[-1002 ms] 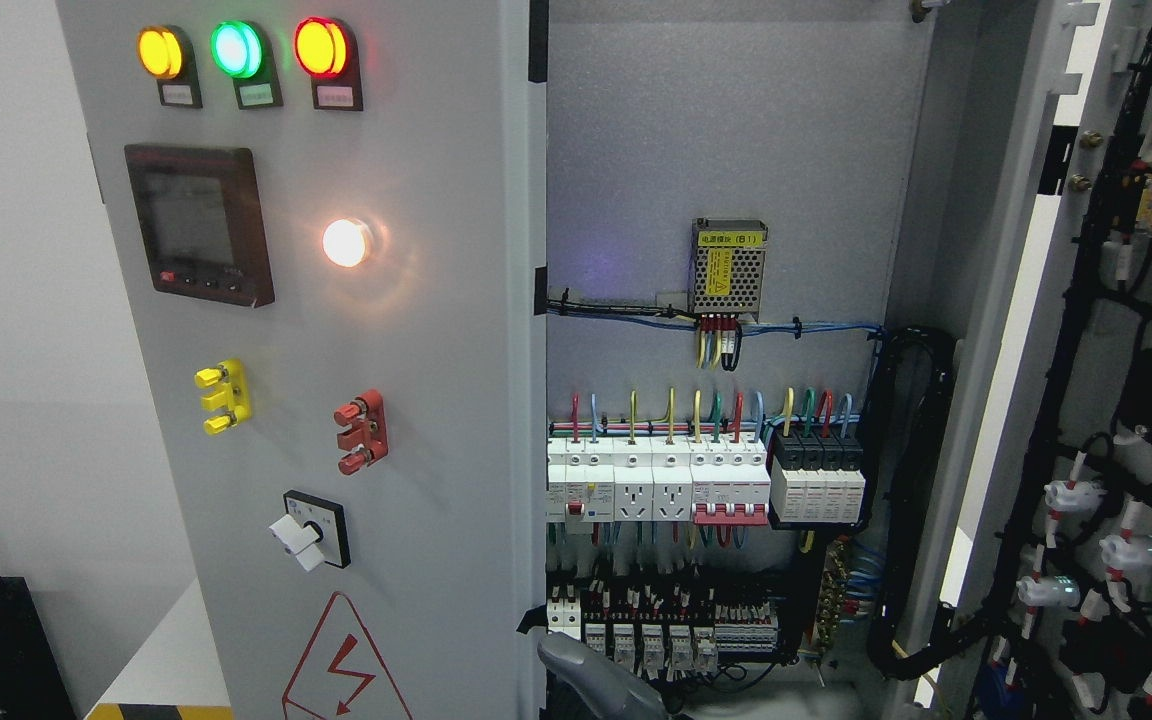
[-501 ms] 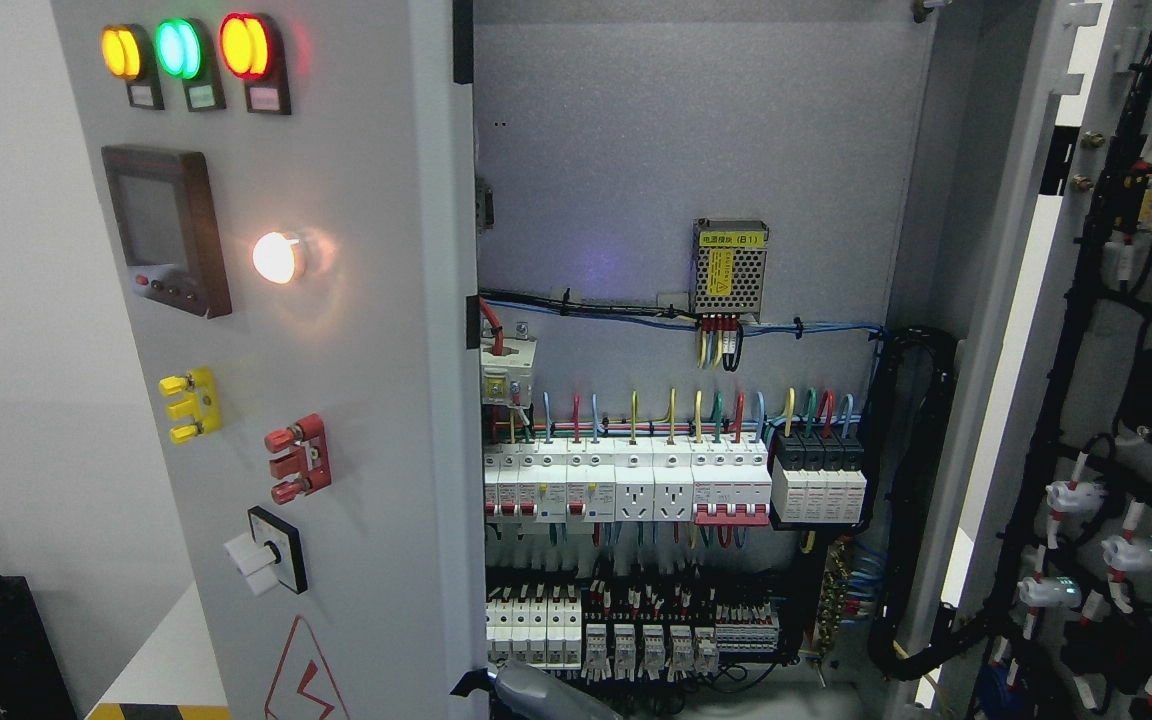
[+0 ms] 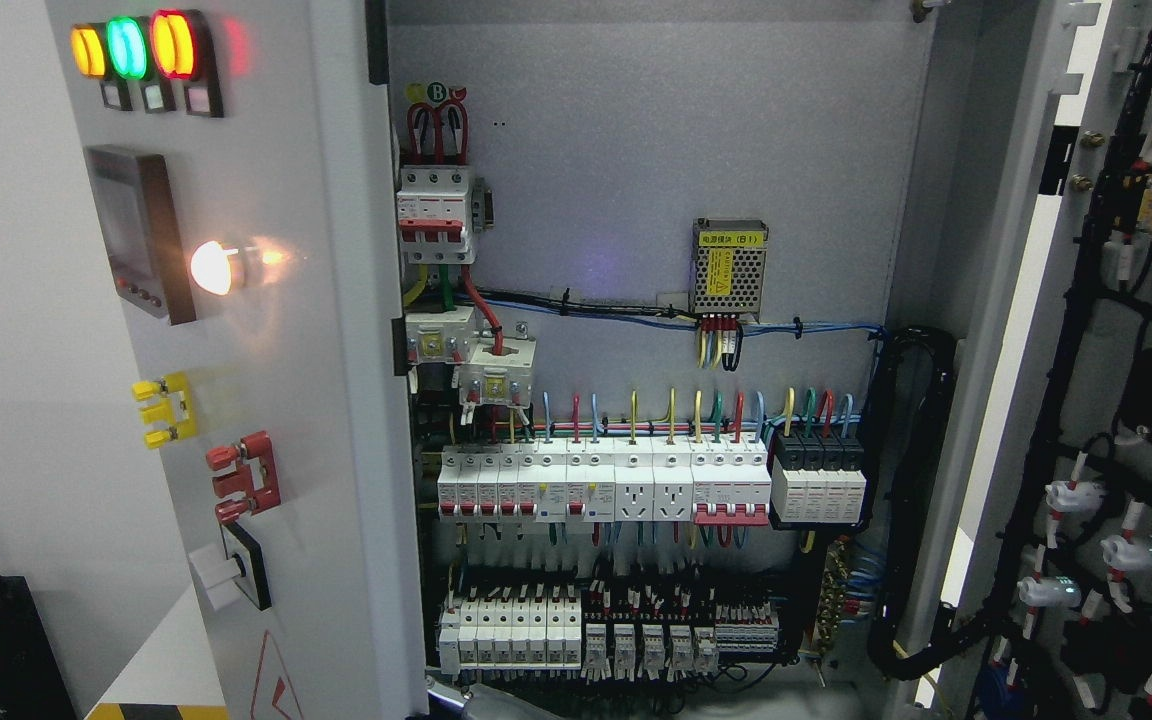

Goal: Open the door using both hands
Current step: 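Keep swinging the lit front panel wide open toward its hinge side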

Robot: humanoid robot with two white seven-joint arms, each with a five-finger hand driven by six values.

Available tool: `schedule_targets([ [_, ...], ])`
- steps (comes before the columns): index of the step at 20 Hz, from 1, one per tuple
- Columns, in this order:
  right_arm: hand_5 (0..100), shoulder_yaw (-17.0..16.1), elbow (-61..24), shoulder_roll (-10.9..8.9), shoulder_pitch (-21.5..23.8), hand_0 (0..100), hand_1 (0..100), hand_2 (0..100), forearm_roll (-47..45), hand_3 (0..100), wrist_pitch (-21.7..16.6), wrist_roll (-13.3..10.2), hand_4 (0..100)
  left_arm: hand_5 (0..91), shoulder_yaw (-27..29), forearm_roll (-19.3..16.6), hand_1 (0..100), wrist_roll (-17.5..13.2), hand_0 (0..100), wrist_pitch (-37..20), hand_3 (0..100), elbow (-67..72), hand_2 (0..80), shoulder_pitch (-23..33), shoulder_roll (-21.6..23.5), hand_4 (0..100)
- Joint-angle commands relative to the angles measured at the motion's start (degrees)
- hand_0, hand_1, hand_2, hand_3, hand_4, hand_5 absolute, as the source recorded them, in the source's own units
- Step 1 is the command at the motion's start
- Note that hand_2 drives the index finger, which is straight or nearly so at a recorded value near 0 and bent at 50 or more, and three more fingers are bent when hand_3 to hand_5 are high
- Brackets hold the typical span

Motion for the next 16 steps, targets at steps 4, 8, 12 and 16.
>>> schedule_targets([
  [4,0,7.0,-3.3,-1.56,0.3,39,0,0,-0.1,0,0.0,-0.7,0,0.0,0.0,-0.1,0,0.1,0,0.0,0,-0.1,0.0,1.1,0.0,0],
  [8,0,9.6,-3.2,-1.47,0.3,39,0,0,0.3,0,0.0,-5.7,0,0.0,0.0,0.0,0,0.0,0,0.0,0,-0.1,0.0,1.1,0.0,0],
  [12,0,11.3,-3.4,-1.47,0.3,39,0,0,0.3,0,0.0,-6.3,0,0.0,0.0,0.0,0,0.0,0,0.0,0,-0.1,0.0,1.1,0.0,0],
  [16,0,12.5,-3.9,-1.03,0.2,39,0,0,0.5,0,0.0,-6.3,0,0.0,0.0,0.0,0,0.1,0,0.0,0,-0.1,0.0,1.1,0.0,0],
])
